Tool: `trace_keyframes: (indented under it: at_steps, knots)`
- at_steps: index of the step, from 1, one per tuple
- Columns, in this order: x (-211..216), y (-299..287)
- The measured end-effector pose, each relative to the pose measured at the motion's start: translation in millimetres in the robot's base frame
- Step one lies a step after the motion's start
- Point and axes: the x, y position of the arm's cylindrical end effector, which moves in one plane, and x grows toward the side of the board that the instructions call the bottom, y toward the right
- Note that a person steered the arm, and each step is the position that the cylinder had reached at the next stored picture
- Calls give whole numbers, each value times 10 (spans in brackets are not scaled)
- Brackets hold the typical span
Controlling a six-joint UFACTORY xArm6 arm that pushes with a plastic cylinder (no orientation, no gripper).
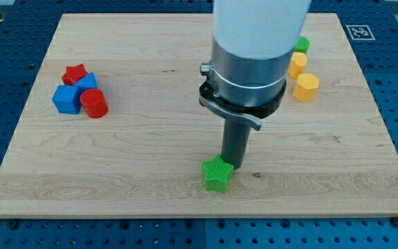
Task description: Move the green circle along with yellow hexagon and yellow heart a bit down
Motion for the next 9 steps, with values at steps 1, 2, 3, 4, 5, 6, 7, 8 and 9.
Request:
trace_keyframes:
  at_steps: [1,2,3,4,5,6,7,8,9]
  knots:
    - [-133,-15]
    - [-819,-15]
    - [-1764,-82]
    - [-2700,-38]
    - [-3380,400]
    - [-3423,1157]
    - [-3188,1540]
    - [-2915,1538]
    - [-2514,1539]
